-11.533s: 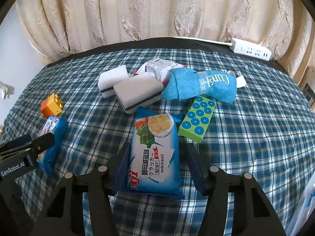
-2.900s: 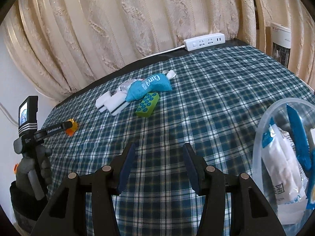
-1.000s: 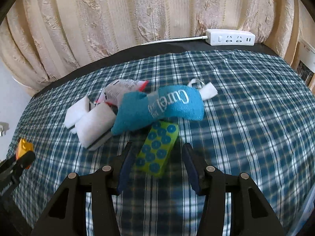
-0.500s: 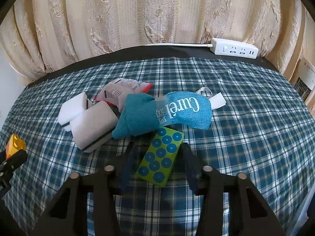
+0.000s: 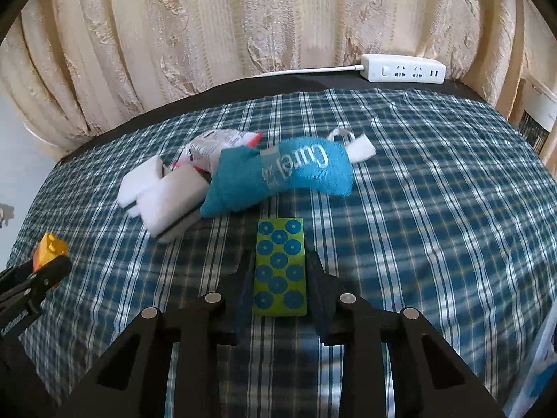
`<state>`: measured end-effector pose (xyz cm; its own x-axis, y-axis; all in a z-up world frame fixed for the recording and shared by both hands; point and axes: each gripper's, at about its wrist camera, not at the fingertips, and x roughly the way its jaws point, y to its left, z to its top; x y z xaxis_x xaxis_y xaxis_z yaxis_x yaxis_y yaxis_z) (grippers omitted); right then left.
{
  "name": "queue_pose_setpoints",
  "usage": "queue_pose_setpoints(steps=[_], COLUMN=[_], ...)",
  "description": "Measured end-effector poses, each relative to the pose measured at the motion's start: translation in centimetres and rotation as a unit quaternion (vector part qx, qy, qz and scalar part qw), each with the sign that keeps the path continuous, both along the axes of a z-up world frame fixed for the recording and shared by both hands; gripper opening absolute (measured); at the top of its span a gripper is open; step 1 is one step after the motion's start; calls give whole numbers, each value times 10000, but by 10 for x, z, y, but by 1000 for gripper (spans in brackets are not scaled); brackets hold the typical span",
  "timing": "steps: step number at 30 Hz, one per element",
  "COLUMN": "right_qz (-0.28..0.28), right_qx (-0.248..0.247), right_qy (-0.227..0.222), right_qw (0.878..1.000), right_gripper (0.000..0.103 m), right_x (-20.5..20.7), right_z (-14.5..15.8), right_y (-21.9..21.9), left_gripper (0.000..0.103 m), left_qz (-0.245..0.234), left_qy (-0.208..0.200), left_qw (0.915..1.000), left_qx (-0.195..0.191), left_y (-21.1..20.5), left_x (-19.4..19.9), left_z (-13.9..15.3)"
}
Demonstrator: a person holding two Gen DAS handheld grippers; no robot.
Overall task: Organize objects
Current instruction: 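Grasp the green block with blue dots with the right gripper, then carry both held blocks over to the clear bowl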
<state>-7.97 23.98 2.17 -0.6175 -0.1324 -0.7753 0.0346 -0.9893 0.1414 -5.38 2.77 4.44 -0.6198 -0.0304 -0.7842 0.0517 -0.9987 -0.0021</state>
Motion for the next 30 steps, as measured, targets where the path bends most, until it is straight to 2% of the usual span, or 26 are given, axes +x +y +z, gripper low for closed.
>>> queue_pose_setpoints(steps=[18,30], right_qz=[54,-108], right_qx=[-357,-374], right_qy=[190,415], right_qw=[9992,9984], right_gripper=[30,30], right_x=[57,94], right_z=[29,50], right_y=[6,24], left_gripper=[50,50], left_qz=[-229,-322], left_qy=[22,22], left_qw=[9997,9994], left_qx=[-92,-154], left_y=[17,25], left_x=[8,10], left_z=[-1,-3])
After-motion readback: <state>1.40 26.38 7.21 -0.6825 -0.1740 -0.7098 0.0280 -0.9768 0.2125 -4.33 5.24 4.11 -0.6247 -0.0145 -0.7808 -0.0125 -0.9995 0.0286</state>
